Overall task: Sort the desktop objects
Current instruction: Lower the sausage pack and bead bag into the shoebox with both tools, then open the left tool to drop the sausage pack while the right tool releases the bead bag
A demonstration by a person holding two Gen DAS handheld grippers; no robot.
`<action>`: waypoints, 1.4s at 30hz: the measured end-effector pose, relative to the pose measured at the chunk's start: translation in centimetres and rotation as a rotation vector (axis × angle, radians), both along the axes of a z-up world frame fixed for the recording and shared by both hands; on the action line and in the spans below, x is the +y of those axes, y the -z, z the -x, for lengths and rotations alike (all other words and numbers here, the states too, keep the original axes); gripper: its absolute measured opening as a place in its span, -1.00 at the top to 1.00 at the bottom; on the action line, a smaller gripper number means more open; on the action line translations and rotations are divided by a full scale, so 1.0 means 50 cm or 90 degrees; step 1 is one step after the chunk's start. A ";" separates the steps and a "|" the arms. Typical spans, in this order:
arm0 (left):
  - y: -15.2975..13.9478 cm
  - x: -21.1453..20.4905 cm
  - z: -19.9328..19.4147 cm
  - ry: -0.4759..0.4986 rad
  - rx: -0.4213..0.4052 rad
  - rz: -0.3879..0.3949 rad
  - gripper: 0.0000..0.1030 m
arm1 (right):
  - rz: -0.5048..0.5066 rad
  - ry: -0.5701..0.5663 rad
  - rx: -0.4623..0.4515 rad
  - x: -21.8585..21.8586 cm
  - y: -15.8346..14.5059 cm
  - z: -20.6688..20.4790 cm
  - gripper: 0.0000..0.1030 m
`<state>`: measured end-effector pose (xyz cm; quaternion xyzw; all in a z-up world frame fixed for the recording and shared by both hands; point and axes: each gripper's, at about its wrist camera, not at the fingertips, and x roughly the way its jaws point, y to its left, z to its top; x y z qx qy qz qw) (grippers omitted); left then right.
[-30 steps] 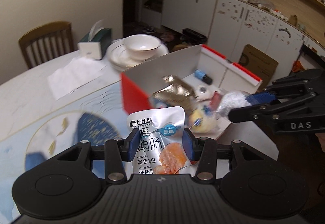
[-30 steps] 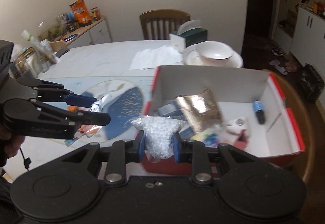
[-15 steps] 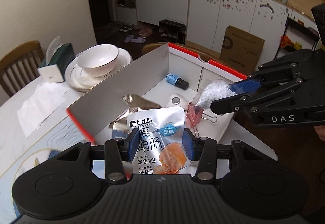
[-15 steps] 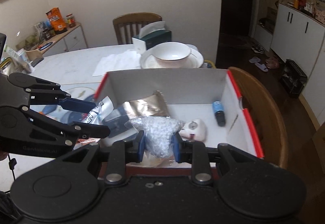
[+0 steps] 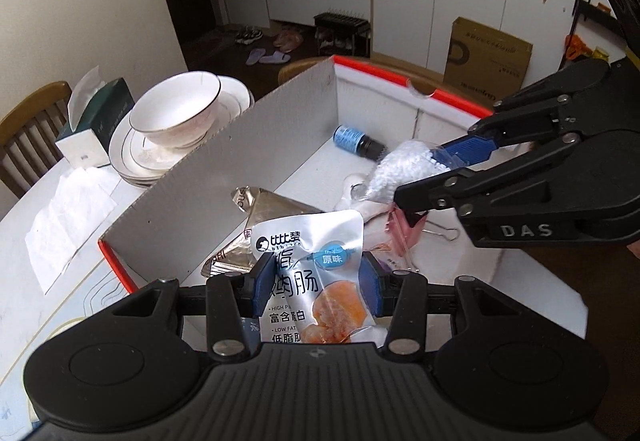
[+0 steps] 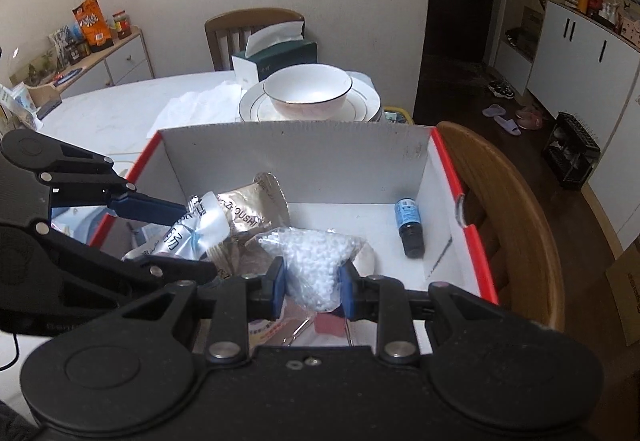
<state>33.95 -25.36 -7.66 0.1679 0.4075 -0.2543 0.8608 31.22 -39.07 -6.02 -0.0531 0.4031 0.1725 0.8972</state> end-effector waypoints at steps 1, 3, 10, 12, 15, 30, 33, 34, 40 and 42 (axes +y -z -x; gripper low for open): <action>0.004 -0.001 -0.004 -0.002 0.003 -0.001 0.15 | 0.001 -0.003 0.002 0.001 0.005 -0.006 0.50; 0.010 -0.002 -0.011 -0.006 0.007 -0.005 0.15 | 0.007 -0.008 0.006 0.009 0.014 -0.017 0.50; 0.032 -0.007 -0.025 -0.007 0.028 -0.015 0.15 | 0.039 -0.039 0.032 0.033 0.044 -0.046 0.50; 0.039 -0.005 -0.028 -0.011 0.040 -0.014 0.15 | 0.042 -0.043 0.040 0.034 0.051 -0.050 0.50; 0.052 0.001 -0.033 -0.018 0.060 -0.012 0.15 | 0.045 -0.048 0.049 0.035 0.059 -0.054 0.50; 0.071 0.024 -0.054 -0.037 0.128 0.025 0.11 | 0.043 -0.054 0.069 0.027 0.071 -0.051 0.37; 0.068 0.028 -0.051 -0.035 0.126 0.036 0.08 | 0.040 -0.053 0.066 0.026 0.066 -0.048 0.26; 0.065 0.030 -0.049 -0.035 0.124 0.039 0.06 | 0.039 -0.053 0.064 0.025 0.063 -0.048 0.25; 0.044 0.041 -0.035 -0.042 0.104 0.062 -0.31 | 0.023 -0.046 0.053 0.012 0.042 -0.041 0.09; 0.037 0.049 -0.030 -0.047 0.097 0.072 -0.34 | 0.015 -0.046 0.048 0.009 0.032 -0.036 0.01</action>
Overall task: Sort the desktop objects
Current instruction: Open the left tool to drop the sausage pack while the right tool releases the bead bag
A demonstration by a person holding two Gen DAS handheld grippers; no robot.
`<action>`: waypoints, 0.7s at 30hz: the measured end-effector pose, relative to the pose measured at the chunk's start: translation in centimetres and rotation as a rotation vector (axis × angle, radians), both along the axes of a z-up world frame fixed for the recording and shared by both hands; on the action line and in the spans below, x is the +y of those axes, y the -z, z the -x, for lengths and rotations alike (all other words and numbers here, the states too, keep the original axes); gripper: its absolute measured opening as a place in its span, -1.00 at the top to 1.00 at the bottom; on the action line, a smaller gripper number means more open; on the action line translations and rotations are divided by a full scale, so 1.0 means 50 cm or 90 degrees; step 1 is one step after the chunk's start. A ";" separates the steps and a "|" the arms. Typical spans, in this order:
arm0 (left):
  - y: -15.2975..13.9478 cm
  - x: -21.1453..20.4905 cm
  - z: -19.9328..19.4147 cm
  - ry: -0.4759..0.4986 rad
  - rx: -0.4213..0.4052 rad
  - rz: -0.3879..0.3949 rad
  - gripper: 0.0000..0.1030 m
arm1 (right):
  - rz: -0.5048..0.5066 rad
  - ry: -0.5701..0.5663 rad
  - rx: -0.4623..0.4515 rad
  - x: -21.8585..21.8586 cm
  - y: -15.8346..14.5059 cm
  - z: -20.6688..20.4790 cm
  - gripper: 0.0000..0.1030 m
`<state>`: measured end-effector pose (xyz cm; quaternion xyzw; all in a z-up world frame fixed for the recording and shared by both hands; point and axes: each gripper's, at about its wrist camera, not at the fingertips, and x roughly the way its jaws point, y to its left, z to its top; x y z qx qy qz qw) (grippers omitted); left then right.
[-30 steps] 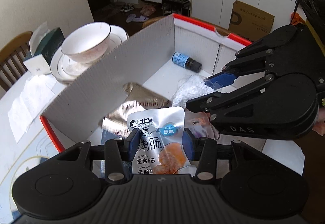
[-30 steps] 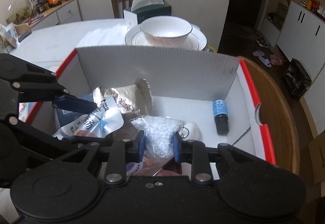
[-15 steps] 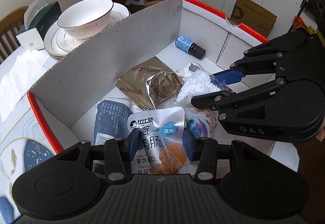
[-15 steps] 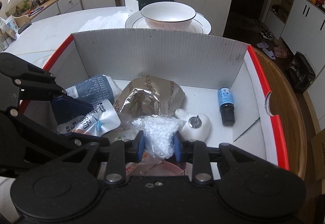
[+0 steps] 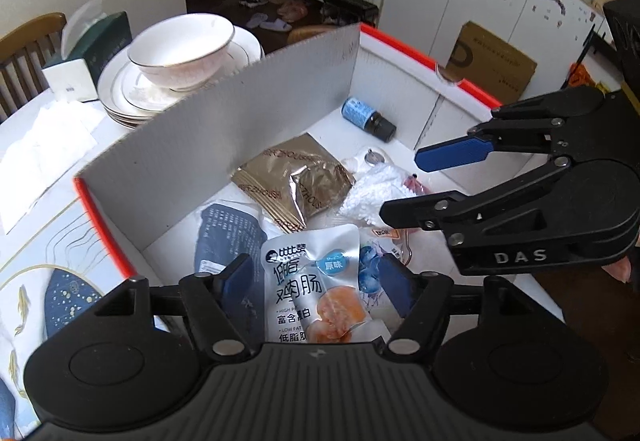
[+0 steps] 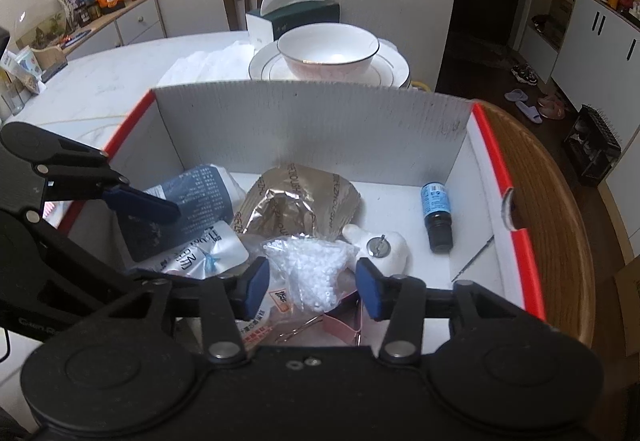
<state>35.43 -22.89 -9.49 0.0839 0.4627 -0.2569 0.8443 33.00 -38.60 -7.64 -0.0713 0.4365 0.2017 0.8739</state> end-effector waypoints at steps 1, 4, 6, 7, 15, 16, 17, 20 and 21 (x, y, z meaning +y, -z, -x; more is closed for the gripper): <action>-0.004 0.005 0.002 -0.005 -0.002 0.005 -0.34 | -0.004 -0.001 -0.003 -0.001 -0.005 0.003 0.00; -0.017 0.020 0.009 -0.014 -0.008 0.022 -0.34 | -0.011 -0.002 -0.012 -0.002 -0.022 0.015 -0.06; -0.027 0.029 0.017 -0.018 -0.016 0.031 -0.34 | -0.019 -0.003 -0.018 -0.001 -0.032 0.023 -0.14; -0.032 0.034 0.022 -0.019 -0.021 0.035 -0.34 | -0.023 -0.002 -0.021 -0.001 -0.037 0.028 -0.14; -0.070 0.080 0.061 -0.035 -0.046 0.077 -0.34 | -0.047 0.002 -0.039 0.018 -0.073 0.065 -0.25; -0.074 0.088 0.066 -0.038 -0.050 0.080 -0.34 | -0.047 0.003 -0.042 0.022 -0.076 0.071 -0.27; -0.078 0.096 0.071 -0.043 -0.054 0.083 -0.34 | -0.048 0.004 -0.044 0.027 -0.080 0.076 -0.30; -0.092 0.121 0.091 -0.060 -0.078 0.088 -0.35 | -0.061 0.005 -0.050 0.040 -0.091 0.094 -0.36; -0.095 0.130 0.096 -0.062 -0.082 0.090 -0.39 | -0.065 0.005 -0.052 0.046 -0.094 0.098 -0.38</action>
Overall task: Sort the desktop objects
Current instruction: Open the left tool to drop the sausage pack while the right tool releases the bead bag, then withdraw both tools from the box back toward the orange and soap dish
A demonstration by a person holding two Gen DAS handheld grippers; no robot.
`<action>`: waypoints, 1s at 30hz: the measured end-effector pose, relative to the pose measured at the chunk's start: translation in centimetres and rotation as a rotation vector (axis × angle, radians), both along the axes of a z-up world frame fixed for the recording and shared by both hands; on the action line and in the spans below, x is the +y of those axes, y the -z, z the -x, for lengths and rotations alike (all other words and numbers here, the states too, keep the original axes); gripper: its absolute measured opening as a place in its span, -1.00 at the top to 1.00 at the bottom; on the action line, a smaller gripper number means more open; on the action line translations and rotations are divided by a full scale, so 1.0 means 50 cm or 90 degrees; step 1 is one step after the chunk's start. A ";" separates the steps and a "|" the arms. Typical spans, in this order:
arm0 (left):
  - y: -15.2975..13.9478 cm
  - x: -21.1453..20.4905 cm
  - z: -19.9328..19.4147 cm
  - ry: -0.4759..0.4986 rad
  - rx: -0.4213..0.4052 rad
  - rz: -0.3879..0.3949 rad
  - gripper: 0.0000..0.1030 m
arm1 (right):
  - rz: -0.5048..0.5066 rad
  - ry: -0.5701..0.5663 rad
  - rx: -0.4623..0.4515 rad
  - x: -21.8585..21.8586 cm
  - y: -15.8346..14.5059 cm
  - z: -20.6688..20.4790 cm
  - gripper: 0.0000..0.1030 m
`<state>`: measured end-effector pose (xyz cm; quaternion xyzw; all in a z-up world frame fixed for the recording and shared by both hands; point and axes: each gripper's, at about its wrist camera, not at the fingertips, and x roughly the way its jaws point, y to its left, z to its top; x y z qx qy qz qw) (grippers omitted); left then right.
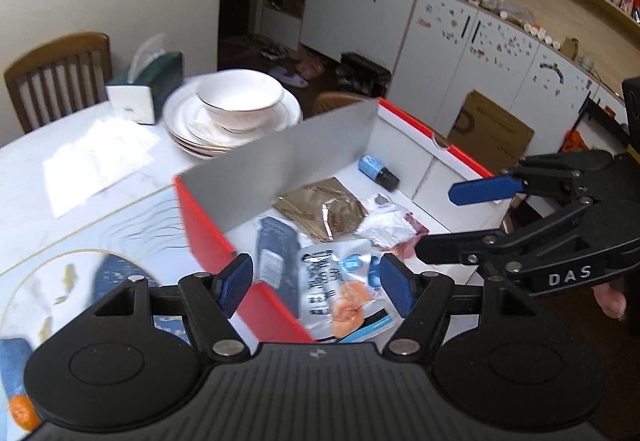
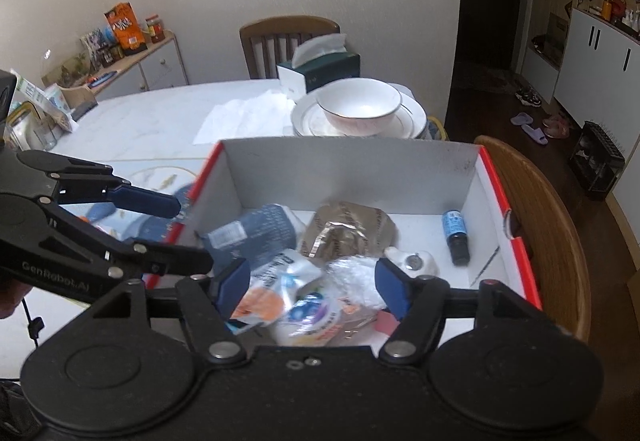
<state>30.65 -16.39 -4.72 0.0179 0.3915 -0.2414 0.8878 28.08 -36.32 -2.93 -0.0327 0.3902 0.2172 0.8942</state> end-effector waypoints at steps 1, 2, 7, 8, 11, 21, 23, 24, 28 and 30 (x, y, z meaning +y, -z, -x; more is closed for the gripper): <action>-0.003 0.010 0.006 -0.003 -0.003 0.002 -0.45 | -0.003 0.001 -0.002 0.006 -0.003 0.005 -0.39; -0.005 0.020 0.009 -0.006 -0.005 0.004 -0.46 | -0.005 0.001 -0.004 0.013 -0.006 0.010 -0.41; -0.006 0.073 0.026 -0.018 -0.005 0.005 -0.48 | -0.011 -0.014 -0.013 0.061 -0.019 0.038 -0.43; -0.005 0.086 0.030 -0.021 -0.005 0.005 -0.54 | -0.011 -0.018 -0.016 0.074 -0.023 0.044 -0.44; -0.005 0.124 0.040 -0.032 -0.006 0.004 -0.58 | -0.016 -0.033 -0.019 0.113 -0.030 0.058 -0.44; 0.017 0.275 0.071 -0.076 -0.002 -0.020 -0.80 | -0.022 -0.086 -0.021 0.250 -0.021 0.085 -0.48; 0.025 0.306 0.078 -0.086 -0.001 -0.024 -0.97 | -0.020 -0.097 -0.017 0.277 -0.014 0.085 -0.49; 0.029 0.322 0.080 -0.093 0.000 -0.025 -0.99 | -0.018 -0.101 -0.015 0.291 -0.010 0.084 -0.49; 0.046 0.383 0.083 -0.119 0.007 -0.033 -0.99 | -0.006 -0.116 -0.007 0.343 0.006 0.079 -0.49; 0.053 0.410 0.081 -0.129 0.012 -0.035 -0.99 | 0.004 -0.126 -0.006 0.369 0.014 0.077 -0.49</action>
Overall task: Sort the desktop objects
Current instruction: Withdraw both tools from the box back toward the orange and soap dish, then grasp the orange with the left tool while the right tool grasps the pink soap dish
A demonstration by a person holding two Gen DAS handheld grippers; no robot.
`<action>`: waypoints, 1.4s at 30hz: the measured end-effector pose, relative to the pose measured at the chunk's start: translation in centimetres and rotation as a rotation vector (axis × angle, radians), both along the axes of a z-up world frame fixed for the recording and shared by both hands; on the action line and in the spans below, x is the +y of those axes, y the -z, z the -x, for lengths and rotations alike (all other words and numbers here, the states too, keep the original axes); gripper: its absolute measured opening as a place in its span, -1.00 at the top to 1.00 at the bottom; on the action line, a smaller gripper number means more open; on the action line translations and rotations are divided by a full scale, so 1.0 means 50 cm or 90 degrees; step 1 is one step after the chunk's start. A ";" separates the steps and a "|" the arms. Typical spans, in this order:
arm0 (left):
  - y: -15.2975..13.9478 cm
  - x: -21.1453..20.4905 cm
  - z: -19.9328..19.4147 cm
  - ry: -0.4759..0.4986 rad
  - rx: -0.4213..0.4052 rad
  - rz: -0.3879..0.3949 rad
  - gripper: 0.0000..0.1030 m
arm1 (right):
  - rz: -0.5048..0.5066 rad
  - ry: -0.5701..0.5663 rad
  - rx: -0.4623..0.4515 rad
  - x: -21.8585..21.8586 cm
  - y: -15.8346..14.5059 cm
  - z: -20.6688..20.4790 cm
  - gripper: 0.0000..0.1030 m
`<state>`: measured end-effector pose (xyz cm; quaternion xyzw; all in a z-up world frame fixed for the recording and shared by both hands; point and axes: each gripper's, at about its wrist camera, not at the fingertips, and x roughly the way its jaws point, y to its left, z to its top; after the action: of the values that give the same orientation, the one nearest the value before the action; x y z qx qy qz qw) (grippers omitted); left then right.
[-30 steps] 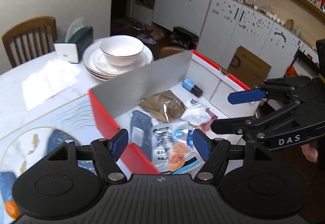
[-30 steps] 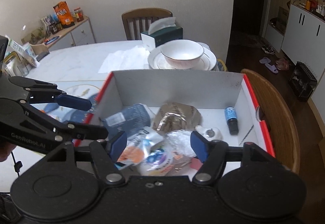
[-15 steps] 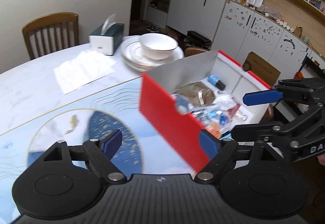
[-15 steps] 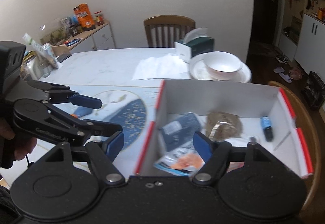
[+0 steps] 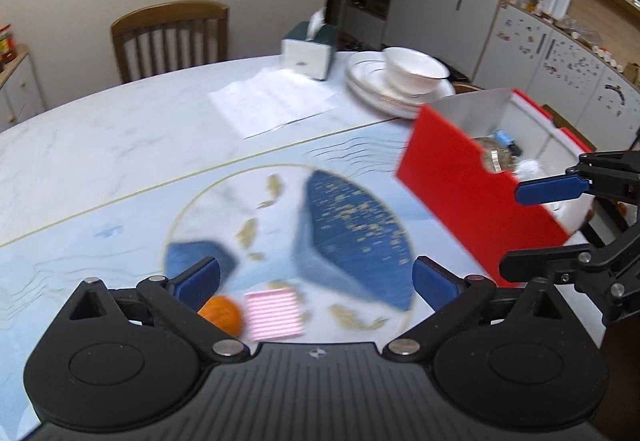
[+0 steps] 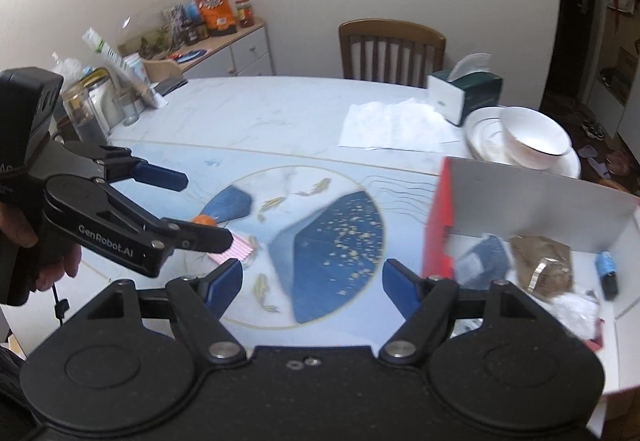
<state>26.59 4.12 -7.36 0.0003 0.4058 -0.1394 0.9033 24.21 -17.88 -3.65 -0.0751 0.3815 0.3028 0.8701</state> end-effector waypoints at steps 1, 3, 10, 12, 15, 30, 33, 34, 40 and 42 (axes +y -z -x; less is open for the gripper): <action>0.003 0.013 -0.001 -0.004 0.002 -0.001 -0.99 | 0.005 -0.006 0.000 0.012 0.004 -0.001 -0.49; 0.012 0.036 -0.004 -0.013 0.006 -0.006 -0.99 | 0.020 -0.018 0.000 0.037 0.013 -0.002 -0.49; 0.041 0.093 -0.015 -0.030 0.029 -0.005 -0.99 | 0.055 -0.071 0.001 0.111 0.039 -0.013 -0.49; 0.050 0.103 -0.017 -0.034 0.035 -0.005 -0.99 | 0.065 -0.082 0.000 0.127 0.047 -0.019 -0.49; 0.063 0.115 -0.022 -0.039 0.044 -0.003 -0.99 | 0.080 -0.097 0.001 0.148 0.061 -0.027 -0.49; 0.130 0.134 -0.054 -0.068 0.087 -0.026 -0.99 | 0.161 -0.206 -0.009 0.238 0.144 -0.055 -0.49; 0.140 0.140 -0.057 -0.072 0.093 -0.020 -0.99 | 0.172 -0.219 -0.009 0.251 0.159 -0.062 -0.49; 0.143 0.142 -0.057 -0.074 0.092 -0.020 -0.99 | 0.173 -0.224 -0.005 0.255 0.163 -0.064 -0.49; 0.155 0.147 -0.059 -0.066 0.087 -0.028 -0.98 | 0.190 -0.247 -0.004 0.272 0.183 -0.066 -0.45; 0.156 0.147 -0.059 -0.061 0.081 -0.030 -0.97 | 0.195 -0.254 -0.007 0.278 0.188 -0.068 -0.44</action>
<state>29.53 11.45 -15.15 -0.0068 0.4650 -0.0863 0.8811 27.61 -3.98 -13.04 -0.2816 0.3959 0.4067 0.7737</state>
